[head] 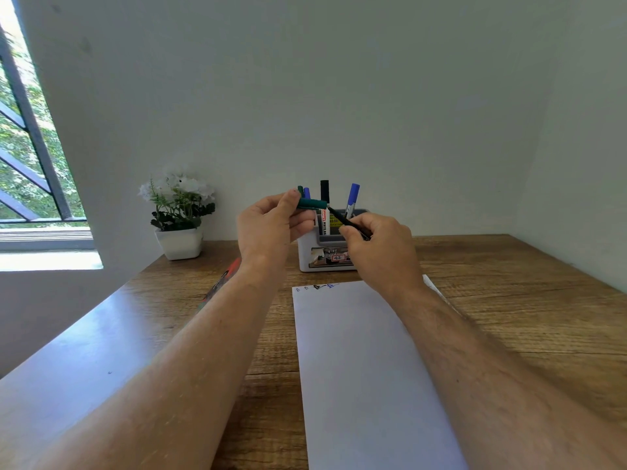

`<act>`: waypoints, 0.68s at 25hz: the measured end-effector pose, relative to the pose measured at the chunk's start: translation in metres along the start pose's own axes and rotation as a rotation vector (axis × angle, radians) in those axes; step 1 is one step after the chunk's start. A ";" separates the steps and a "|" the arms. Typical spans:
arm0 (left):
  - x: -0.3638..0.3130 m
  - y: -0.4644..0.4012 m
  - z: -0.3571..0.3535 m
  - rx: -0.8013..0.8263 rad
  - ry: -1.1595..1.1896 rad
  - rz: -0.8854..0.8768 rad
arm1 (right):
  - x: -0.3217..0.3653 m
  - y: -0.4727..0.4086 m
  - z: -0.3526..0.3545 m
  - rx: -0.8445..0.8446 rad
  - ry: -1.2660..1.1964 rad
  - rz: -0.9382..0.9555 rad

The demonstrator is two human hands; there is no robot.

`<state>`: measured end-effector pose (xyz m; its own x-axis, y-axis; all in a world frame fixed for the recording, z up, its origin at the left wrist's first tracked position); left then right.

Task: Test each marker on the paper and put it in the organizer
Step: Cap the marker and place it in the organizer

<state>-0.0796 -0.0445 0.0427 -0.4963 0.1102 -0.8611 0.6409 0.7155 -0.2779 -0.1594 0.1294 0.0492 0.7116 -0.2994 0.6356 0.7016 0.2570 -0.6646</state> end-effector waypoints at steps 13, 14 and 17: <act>0.012 0.010 -0.020 0.158 0.336 0.223 | 0.006 0.001 -0.004 0.029 -0.485 -0.149; 0.014 0.011 -0.021 0.170 0.317 0.239 | 0.005 0.001 -0.003 0.012 -0.472 -0.138; 0.022 0.013 -0.021 0.132 0.263 0.287 | 0.000 0.000 0.003 -0.031 -0.491 -0.152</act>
<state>-0.0943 -0.0178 0.0296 -0.4087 0.4773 -0.7779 0.8361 0.5374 -0.1096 -0.1592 0.1317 0.0501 0.5397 0.1379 0.8305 0.8022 0.2150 -0.5570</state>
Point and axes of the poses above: each hand's wrist, its own y-axis away from the middle knuckle, its own z-axis out of the back of the hand, x = y × z, the point moved 10 cm from there along -y, towards the middle knuckle, and after that the axes turned 1 degree about -x, right-handed, at the moved point
